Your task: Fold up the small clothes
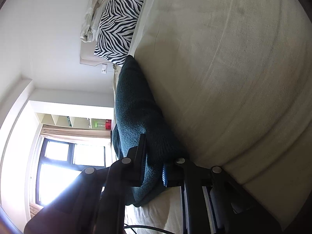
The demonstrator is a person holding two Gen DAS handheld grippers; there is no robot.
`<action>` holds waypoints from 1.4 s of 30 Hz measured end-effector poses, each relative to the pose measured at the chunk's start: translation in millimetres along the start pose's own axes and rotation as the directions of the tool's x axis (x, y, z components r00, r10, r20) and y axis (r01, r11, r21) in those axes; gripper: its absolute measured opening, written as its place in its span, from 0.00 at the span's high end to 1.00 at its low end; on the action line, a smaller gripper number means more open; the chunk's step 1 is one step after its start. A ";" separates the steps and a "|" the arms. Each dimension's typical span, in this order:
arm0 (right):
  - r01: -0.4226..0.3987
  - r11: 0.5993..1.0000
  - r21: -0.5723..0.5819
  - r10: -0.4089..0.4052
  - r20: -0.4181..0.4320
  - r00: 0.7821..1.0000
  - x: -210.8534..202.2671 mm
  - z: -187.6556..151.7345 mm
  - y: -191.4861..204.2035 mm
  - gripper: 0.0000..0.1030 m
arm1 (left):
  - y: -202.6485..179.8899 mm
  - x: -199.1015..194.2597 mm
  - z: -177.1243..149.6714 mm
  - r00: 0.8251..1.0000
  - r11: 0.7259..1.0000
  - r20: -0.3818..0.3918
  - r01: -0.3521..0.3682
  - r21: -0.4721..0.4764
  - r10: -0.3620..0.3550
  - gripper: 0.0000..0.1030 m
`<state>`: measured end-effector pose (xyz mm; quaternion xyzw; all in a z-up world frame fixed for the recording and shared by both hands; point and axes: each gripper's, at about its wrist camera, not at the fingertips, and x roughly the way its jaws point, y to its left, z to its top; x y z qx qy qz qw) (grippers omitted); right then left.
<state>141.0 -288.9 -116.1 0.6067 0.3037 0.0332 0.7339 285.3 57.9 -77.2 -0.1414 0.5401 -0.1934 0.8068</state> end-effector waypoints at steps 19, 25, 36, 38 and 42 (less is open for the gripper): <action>0.082 0.970 -0.230 -0.113 -0.126 0.986 -52.2 -2.4 52.7 0.87 | -1.2 -33.8 5.8 0.956 0.946 0.066 -0.292 0.141 0.285 0.55; 0.040 0.926 -0.375 -0.125 -0.204 0.971 5.3 23.9 108.7 0.87 | -7.4 -64.4 11.0 0.921 0.950 0.283 -0.302 0.083 0.268 0.55; 0.013 0.938 -0.347 -0.121 -0.289 0.950 61.0 32.3 49.8 1.00 | -7.3 23.4 13.5 0.982 0.990 0.141 -0.132 0.046 0.124 0.43; 0.037 0.937 -0.348 -0.143 -0.285 0.948 49.6 35.2 45.1 0.99 | -7.0 19.7 14.3 0.985 0.991 0.118 -0.131 0.038 0.126 0.43; 0.077 0.902 -0.424 -0.200 -0.254 0.946 33.8 42.2 67.5 0.93 | -11.1 20.0 8.9 0.980 0.986 0.131 -0.160 0.050 0.152 0.43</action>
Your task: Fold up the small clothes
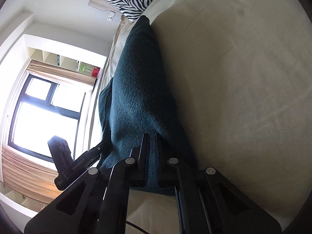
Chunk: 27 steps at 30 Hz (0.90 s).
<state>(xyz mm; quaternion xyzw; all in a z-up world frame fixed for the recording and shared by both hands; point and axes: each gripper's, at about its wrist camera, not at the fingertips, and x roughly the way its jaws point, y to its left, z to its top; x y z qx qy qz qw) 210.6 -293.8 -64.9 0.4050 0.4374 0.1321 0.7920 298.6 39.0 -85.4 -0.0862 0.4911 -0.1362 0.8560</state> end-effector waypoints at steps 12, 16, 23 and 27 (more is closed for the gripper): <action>-0.087 0.996 0.016 0.088 -0.045 0.995 94.3 91.2 19.6 1.00 | 1.1 -0.7 0.0 1.000 1.000 0.003 -0.006 0.008 0.006 0.40; -0.068 0.998 0.007 0.068 -0.001 0.998 90.8 99.6 19.8 1.00 | 0.7 -1.4 0.7 1.000 1.000 0.007 -0.005 0.002 0.005 0.39; -0.083 0.996 -0.023 0.084 0.028 0.996 94.5 122.6 47.9 0.66 | 11.8 -8.8 -1.3 0.999 0.998 0.030 0.031 -0.061 -0.029 0.39; 0.001 1.000 -0.022 0.000 0.051 0.999 119.2 139.7 35.0 0.69 | 6.4 -4.8 0.5 0.999 0.999 0.037 0.014 -0.035 -0.013 0.36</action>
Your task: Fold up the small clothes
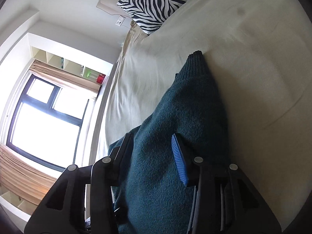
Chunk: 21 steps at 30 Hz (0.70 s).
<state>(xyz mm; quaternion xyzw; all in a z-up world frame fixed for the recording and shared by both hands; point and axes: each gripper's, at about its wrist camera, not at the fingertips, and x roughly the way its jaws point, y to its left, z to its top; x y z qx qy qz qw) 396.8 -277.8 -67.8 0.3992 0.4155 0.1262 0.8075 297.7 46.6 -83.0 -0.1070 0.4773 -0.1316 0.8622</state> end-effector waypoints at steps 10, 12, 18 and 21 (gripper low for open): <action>-0.006 0.997 -0.077 0.002 -0.047 0.999 -67.8 -32.6 8.6 0.36 | 47.7 -29.8 12.2 0.999 0.987 0.001 0.052 -0.155 -0.053 0.36; 0.011 0.998 -0.059 -0.016 -0.077 0.997 -79.2 -40.4 -4.4 0.36 | 55.9 -22.6 10.3 0.989 0.971 -0.043 0.130 -0.201 -0.142 0.36; 0.017 0.996 0.086 -0.001 -0.180 0.984 -82.1 -54.1 -53.6 0.36 | 33.8 -7.5 6.2 0.968 0.963 -0.103 0.211 -0.165 -0.230 0.36; -0.036 0.997 0.075 0.051 -0.209 0.977 -76.9 -59.1 -51.3 0.36 | 35.3 0.4 7.2 0.953 0.946 -0.113 0.256 -0.198 -0.281 0.35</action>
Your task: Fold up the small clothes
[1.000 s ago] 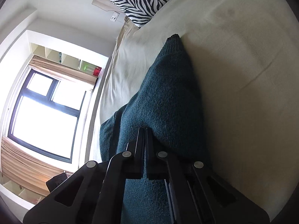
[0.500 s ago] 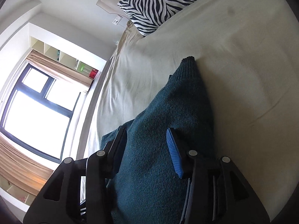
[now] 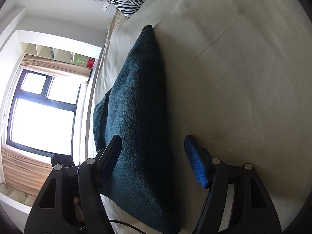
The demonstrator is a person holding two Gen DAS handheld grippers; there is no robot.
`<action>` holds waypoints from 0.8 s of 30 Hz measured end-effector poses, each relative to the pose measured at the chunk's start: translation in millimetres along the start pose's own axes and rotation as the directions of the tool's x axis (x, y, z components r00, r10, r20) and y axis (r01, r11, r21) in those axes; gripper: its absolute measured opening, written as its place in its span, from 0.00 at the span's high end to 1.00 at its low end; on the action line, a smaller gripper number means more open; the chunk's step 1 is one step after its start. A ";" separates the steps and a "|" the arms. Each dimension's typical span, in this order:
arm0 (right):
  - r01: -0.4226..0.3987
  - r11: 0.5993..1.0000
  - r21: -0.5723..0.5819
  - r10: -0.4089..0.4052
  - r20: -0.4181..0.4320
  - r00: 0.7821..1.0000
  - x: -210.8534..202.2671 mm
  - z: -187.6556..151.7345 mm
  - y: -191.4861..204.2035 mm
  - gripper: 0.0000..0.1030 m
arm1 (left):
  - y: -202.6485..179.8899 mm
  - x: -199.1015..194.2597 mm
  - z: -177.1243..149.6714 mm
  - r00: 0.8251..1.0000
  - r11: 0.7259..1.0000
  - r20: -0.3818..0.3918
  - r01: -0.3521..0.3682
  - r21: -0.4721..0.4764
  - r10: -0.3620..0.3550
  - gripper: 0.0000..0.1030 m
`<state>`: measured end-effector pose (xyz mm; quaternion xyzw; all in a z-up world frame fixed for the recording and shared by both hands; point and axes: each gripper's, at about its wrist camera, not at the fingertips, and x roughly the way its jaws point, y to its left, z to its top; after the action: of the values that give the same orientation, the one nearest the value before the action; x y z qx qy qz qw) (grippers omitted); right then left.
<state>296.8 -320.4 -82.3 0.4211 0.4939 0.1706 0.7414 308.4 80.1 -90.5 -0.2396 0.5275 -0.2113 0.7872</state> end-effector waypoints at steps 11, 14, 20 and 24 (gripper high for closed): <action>-0.083 0.995 0.051 0.085 -0.051 0.995 13.8 -3.2 -1.1 0.37 | 26.3 12.4 20.5 0.968 0.954 -0.029 0.239 -0.181 -0.248 0.33; -0.062 0.998 0.030 0.064 -0.052 0.997 15.3 -5.8 3.4 0.36 | 13.7 15.2 18.2 0.980 0.975 -0.052 0.184 -0.122 -0.191 0.33; -0.015 1.000 -0.027 0.014 -0.053 0.998 24.6 -4.7 14.3 0.40 | 1.1 22.2 14.1 0.990 0.990 -0.061 0.128 -0.058 -0.131 0.52; 0.027 0.998 -0.052 -0.030 -0.044 0.999 23.9 -7.0 15.0 0.50 | 7.4 26.8 15.2 0.985 0.985 -0.071 0.148 -0.088 -0.155 0.67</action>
<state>304.0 -292.4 -85.5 0.3910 0.5116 0.1819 0.7432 332.7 72.6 -109.5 -0.3030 0.5460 -0.2578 0.7373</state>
